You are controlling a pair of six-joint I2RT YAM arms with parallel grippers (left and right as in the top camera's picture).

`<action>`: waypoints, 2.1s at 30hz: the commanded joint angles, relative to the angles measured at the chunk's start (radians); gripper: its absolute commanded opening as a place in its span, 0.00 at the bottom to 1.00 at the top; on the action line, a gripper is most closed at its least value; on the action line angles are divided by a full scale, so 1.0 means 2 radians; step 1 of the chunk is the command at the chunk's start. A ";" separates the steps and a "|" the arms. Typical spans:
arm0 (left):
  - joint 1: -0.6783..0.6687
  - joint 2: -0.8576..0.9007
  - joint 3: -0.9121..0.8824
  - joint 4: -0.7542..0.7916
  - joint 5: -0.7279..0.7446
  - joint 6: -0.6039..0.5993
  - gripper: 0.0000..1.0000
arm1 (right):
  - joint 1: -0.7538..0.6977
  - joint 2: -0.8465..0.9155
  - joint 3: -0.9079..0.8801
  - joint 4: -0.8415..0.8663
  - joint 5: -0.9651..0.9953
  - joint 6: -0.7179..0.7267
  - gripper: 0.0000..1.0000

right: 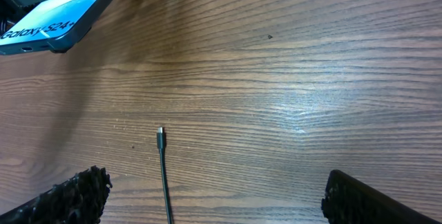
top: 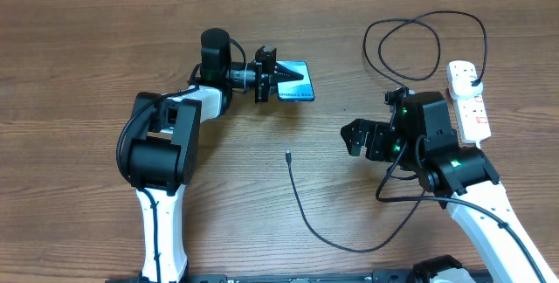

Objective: Plug charger to phone and switch on socket
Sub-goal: 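Move the right gripper down toward the USB-C cable plug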

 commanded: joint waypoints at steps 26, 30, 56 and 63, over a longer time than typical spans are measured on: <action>0.061 -0.003 0.014 0.074 0.068 -0.007 0.04 | 0.257 0.086 0.003 0.034 0.182 -0.025 0.99; 0.063 -0.003 0.014 0.074 0.067 -0.006 0.05 | 0.283 0.150 0.003 0.072 0.194 -0.009 0.92; 0.063 -0.003 0.014 0.073 0.068 -0.007 0.05 | 0.340 0.287 0.037 0.145 0.266 0.064 0.71; 0.063 -0.003 0.014 0.073 0.073 -0.007 0.05 | 0.339 0.329 0.060 0.137 0.270 0.068 0.53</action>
